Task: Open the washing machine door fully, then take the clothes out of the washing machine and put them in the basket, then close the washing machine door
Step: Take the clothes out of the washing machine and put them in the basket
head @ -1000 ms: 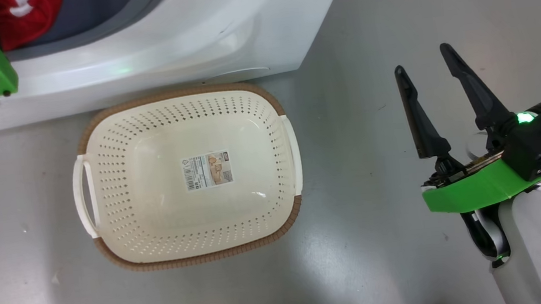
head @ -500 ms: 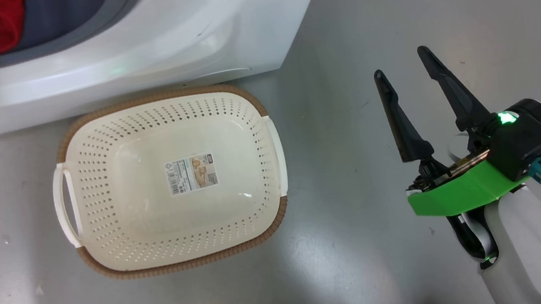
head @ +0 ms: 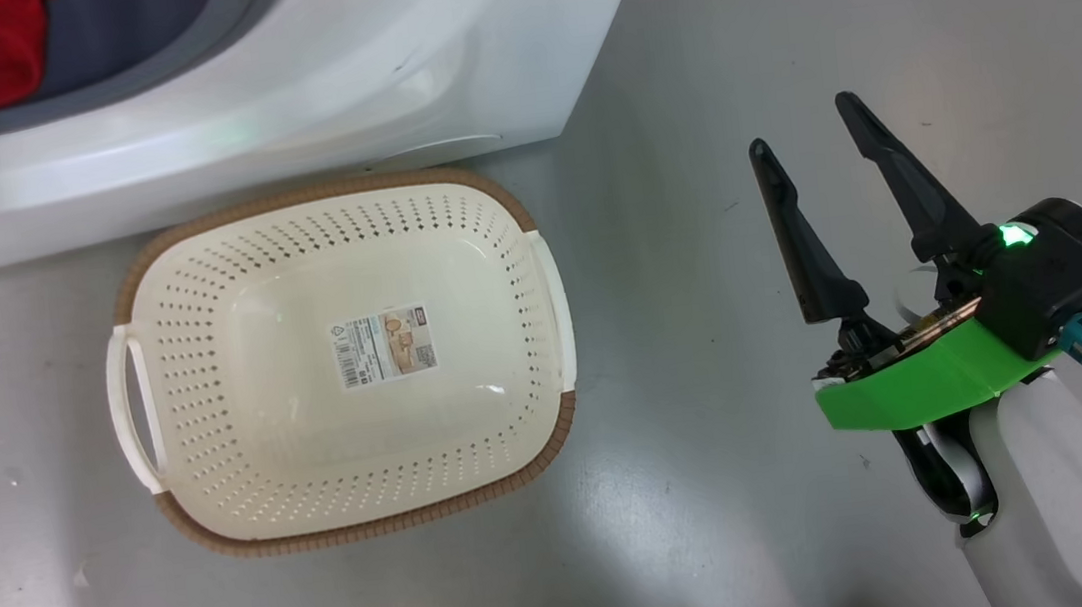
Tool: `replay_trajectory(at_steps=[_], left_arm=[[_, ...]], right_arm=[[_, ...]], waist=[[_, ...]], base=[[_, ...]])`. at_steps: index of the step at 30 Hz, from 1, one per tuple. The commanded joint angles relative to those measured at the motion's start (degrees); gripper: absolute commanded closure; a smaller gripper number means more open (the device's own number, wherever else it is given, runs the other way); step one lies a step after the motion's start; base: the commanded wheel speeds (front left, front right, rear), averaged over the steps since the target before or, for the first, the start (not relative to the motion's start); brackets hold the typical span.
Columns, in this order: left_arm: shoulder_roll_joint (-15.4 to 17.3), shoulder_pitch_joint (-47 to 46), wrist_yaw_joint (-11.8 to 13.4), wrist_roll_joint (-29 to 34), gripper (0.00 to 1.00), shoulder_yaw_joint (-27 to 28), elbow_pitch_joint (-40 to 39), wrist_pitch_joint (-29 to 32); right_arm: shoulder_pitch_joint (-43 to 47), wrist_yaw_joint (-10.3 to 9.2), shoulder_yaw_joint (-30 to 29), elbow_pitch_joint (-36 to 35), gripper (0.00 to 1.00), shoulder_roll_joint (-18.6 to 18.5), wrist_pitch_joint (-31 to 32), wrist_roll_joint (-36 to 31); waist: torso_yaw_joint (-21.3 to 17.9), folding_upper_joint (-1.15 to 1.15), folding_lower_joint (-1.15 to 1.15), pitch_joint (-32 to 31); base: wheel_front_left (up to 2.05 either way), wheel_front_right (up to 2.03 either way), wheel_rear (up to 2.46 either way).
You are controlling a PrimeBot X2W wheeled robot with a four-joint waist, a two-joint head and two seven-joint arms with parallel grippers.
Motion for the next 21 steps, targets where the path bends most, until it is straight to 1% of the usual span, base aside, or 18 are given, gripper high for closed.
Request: replay_trajectory(at_steps=[1, 4, 5, 8, 15, 18, 21], left_arm=[[2.95, 0.84, -0.24, 0.59, 1.0, 0.14, -1.85, -2.25], [2.85, 1.69, -0.39, 0.74, 1.0, -0.27, -2.56, -5.55], [2.85, 1.69, -0.39, 0.74, 1.0, -0.27, -2.56, -5.55], [2.55, 2.79, -0.7, 0.33, 1.0, -0.23, -3.36, -9.09], [1.96, 6.04, -1.66, -0.12, 1.0, -0.6, -7.36, -19.3], [1.43, 8.19, -1.93, -0.6, 1.0, -0.31, -10.21, -21.41], [0.95, 11.05, -1.96, -0.82, 1.0, 0.32, -14.8, -22.08]], right_arm=[[-0.12, 0.36, 1.12, -1.06, 0.0, 0.18, -0.36, 0.78], [-0.09, 0.36, 1.07, -0.95, 0.0, 0.18, -0.36, 0.92], [-0.09, 0.36, 1.07, -0.95, 0.0, 0.18, -0.36, 0.92], [-0.05, 0.36, 0.94, -0.82, 0.0, 0.18, -0.36, 1.0], [0.2, 0.36, 0.74, -0.51, 0.0, 0.18, -0.36, 0.81], [0.52, 0.36, 0.56, -0.29, 0.0, 0.18, -0.36, 0.71], [0.72, 0.36, 0.36, -0.31, 0.0, 0.18, -0.36, 0.77]], waist=[[0.21, 0.0, 0.0, -0.24], [0.44, 0.0, 0.0, -0.62], [0.44, 0.0, 0.0, -0.62], [0.65, 0.0, 0.0, -1.09], [1.37, 0.0, 0.0, -2.71], [1.9, 0.0, 0.0, -3.78], [2.44, 0.0, 0.0, -4.88]], base=[[0.0, 0.0, 0.0], [0.0, 0.0, 0.0], [0.0, 0.0, 0.0], [0.0, 0.0, 0.0], [0.0, 0.0, 0.0], [0.0, 0.0, 0.0], [0.0, 0.0, 0.0]])
